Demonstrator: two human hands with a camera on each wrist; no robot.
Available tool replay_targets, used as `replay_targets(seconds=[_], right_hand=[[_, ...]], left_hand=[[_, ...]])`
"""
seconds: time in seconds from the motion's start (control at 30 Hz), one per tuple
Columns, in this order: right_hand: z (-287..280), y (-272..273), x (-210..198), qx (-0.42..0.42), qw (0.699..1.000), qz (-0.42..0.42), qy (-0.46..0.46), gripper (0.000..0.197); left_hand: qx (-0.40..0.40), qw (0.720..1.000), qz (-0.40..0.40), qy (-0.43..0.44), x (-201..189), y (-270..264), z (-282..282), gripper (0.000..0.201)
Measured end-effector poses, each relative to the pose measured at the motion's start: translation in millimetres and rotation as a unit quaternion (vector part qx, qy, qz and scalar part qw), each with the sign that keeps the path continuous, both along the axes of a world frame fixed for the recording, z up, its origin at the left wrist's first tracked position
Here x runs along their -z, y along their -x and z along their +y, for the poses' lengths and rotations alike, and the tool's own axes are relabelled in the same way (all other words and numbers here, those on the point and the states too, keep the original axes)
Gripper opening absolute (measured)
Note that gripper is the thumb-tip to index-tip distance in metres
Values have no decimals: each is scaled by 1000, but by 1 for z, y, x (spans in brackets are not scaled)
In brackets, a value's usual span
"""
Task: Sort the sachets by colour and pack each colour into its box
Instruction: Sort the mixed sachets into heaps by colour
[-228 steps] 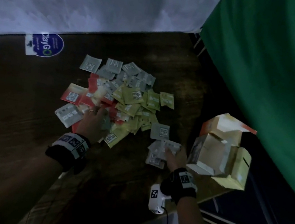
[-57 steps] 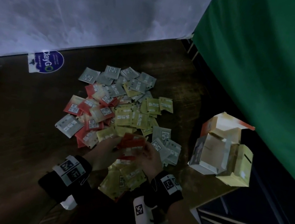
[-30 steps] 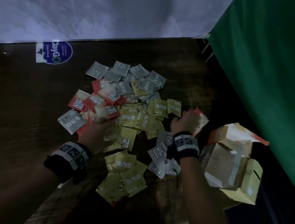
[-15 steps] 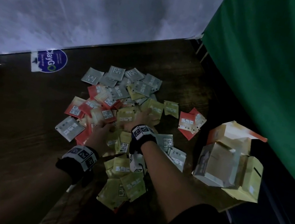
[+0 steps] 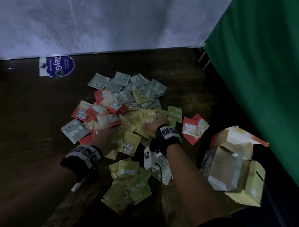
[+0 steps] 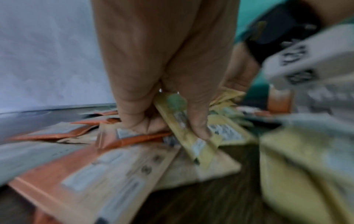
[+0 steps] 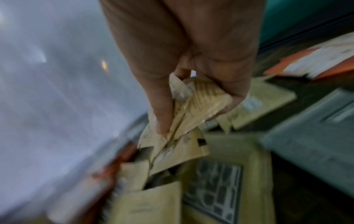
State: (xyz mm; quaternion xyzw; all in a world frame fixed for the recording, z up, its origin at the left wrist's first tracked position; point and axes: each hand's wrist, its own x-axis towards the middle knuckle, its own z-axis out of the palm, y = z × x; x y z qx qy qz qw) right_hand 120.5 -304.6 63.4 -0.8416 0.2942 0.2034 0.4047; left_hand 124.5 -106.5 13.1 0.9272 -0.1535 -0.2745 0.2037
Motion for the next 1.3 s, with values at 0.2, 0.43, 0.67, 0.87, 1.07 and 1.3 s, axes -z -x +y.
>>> replay_targets(seconds=[0.2, 0.43, 0.67, 0.87, 1.07, 1.3], right_hand=[[-7, 57, -31, 163, 955, -132, -211, 46], [55, 112, -24, 32, 955, -23, -293, 52], [62, 165, 12, -178, 984, 5, 5, 76], [75, 204, 40, -103, 990, 73, 66, 90], [104, 187, 41, -163, 984, 68, 17, 86], [67, 190, 41, -89, 995, 12, 34, 46]], left_hand=[[-133, 979, 6, 156, -27, 3, 4, 36], [-187, 884, 188, 386, -72, 51, -19, 29], [-67, 976, 136, 155, -27, 64, 43, 59], [-130, 975, 132, 120, 10, 92, 75, 79], [-36, 999, 25, 28, 13, 80, 95, 90], [72, 990, -76, 95, -6, 84, 86, 58]])
